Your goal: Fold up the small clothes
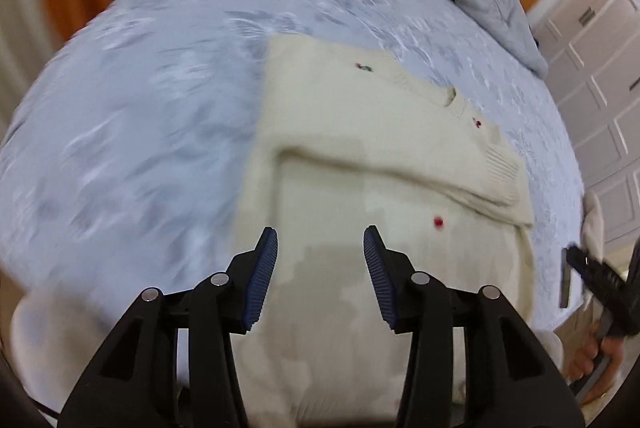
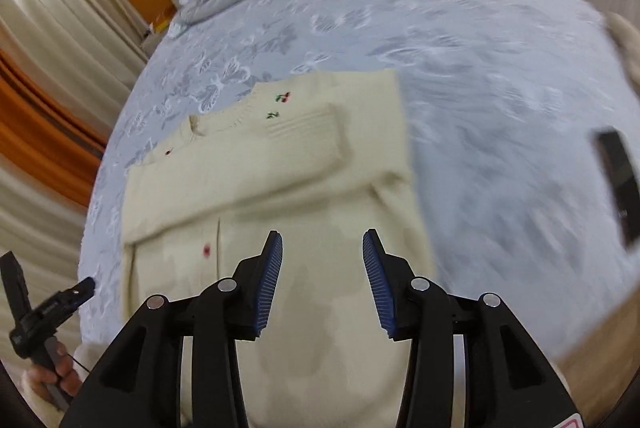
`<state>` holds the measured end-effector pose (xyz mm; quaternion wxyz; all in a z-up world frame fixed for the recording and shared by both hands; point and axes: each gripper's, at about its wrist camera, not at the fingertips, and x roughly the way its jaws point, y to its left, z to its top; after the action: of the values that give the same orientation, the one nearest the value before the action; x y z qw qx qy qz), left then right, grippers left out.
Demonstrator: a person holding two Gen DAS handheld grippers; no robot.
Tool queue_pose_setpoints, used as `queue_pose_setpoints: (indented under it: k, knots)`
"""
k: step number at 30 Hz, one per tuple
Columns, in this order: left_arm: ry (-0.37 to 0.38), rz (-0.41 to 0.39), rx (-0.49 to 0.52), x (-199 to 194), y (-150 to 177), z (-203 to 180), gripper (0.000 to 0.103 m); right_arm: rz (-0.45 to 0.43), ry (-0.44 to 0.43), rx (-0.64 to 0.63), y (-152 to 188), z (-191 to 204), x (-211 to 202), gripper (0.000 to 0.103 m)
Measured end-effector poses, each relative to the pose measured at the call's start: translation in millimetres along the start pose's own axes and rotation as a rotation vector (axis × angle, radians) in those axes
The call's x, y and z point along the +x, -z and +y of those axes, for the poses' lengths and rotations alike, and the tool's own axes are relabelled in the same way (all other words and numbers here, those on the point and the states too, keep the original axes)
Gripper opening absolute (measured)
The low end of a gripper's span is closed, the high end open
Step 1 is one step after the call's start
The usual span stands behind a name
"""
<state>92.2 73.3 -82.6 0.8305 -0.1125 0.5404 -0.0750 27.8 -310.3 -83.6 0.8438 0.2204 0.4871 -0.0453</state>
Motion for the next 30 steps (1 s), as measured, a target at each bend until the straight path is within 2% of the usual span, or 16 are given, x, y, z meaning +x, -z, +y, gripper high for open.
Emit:
queue_pose_setpoints:
  k: [1, 3, 4, 5, 7, 10, 11, 13, 15, 17, 19, 20, 21, 23, 28, 30]
  knots:
    - [-0.021, 0.009, 0.015, 19, -7, -4, 0.043, 0.017, 0.007, 0.006, -15, 4, 24, 0.042]
    - [-0.102, 0.066, 0.028, 64, -19, -4, 0.025, 0.036, 0.050, 0.018, -33, 4, 58, 0.041]
    - [-0.138, 0.099, 0.017, 81, -23, 0, 0.019, 0.044, 0.076, 0.036, -43, 2, 75, 0.035]
    - [-0.164, 0.124, -0.021, 97, -27, 10, 0.012, 0.065, 0.079, 0.056, -50, 0, 87, 0.017]
    - [-0.145, 0.091, -0.069, 94, -33, 19, 0.011, 0.115, 0.063, 0.094, -60, -3, 111, 0.001]
    - [-0.146, 0.076, -0.127, 90, -41, 41, 0.007, 0.000, 0.002, 0.110, -67, -2, 93, 0.001]
    - [-0.144, 0.082, -0.144, 92, -40, 48, 0.001, -0.020, 0.032, 0.110, -64, -4, 92, 0.001]
    - [-0.142, 0.065, -0.137, 93, -36, 53, 0.001, 0.114, 0.204, 0.107, -51, -23, 122, 0.000]
    - [-0.153, 0.059, -0.114, 86, -34, 48, 0.001, 0.081, 0.170, 0.116, -45, -28, 111, 0.000]
    - [-0.141, 0.070, -0.109, 70, -31, 45, 0.001, 0.070, 0.153, 0.095, -36, -22, 83, 0.009]
    - [-0.108, 0.080, -0.095, 53, -22, 45, 0.006, 0.067, 0.114, 0.043, -17, -15, 48, 0.019]
    - [-0.106, 0.085, -0.075, 44, -15, 43, 0.022, 0.078, 0.120, 0.016, -6, -13, 35, 0.036]
    - [-0.121, 0.092, -0.038, 31, -1, 39, 0.047, 0.095, 0.142, -0.011, 9, -10, 22, 0.046]
    - [-0.150, 0.093, -0.005, 9, 28, 37, 0.069, 0.141, 0.214, -0.065, 46, -8, -1, 0.052]
    - [-0.167, 0.228, -0.059, -6, 103, 40, 0.075, 0.322, 0.307, -0.033, 136, -22, -7, 0.056]
    - [-0.152, 0.312, -0.101, 0, 132, 41, 0.075, 0.311, 0.344, -0.088, 153, -12, -6, 0.057]
